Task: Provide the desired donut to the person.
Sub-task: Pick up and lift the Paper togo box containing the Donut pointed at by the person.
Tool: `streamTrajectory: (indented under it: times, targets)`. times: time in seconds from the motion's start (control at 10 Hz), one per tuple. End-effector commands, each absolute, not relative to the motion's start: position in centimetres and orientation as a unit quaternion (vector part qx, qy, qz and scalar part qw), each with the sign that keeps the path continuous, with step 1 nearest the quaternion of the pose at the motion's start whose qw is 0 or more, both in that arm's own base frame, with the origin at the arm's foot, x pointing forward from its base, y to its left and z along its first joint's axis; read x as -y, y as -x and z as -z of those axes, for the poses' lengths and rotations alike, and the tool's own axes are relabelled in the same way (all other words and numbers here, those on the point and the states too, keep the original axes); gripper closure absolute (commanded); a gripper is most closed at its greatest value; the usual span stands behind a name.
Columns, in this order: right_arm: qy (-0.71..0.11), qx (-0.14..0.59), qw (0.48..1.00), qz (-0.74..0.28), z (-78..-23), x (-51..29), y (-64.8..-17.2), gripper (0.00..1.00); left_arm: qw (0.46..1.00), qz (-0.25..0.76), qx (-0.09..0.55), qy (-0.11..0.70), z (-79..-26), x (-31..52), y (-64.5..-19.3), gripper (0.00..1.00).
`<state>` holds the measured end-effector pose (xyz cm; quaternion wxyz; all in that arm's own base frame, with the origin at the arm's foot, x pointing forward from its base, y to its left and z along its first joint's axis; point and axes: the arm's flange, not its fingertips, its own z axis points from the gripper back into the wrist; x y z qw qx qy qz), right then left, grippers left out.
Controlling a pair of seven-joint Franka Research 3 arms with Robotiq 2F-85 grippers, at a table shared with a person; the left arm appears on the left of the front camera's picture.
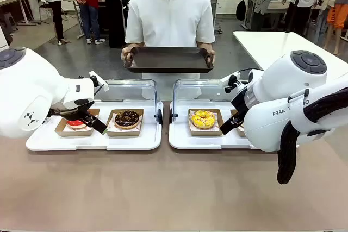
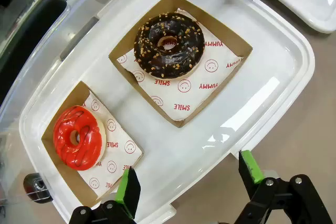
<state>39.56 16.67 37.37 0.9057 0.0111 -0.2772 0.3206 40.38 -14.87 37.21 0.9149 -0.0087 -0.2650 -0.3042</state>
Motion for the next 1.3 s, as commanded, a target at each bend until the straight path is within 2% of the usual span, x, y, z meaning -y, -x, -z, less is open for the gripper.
streamTrajectory:
  times: [0.0, 1.2]
  targets:
    - [-0.011, 0.277, 0.906, -0.321, -37.37, -16.68, -39.56, 0.0, 0.915, 0.304, 0.265, 0.009, -37.2, 14.87, -40.38, 0.0]
    - [-0.011, 0.277, 0.906, -0.321, -37.37, -16.68, -39.56, 0.0, 0.915, 0.304, 0.265, 0.009, -37.2, 14.87, -40.38, 0.0]
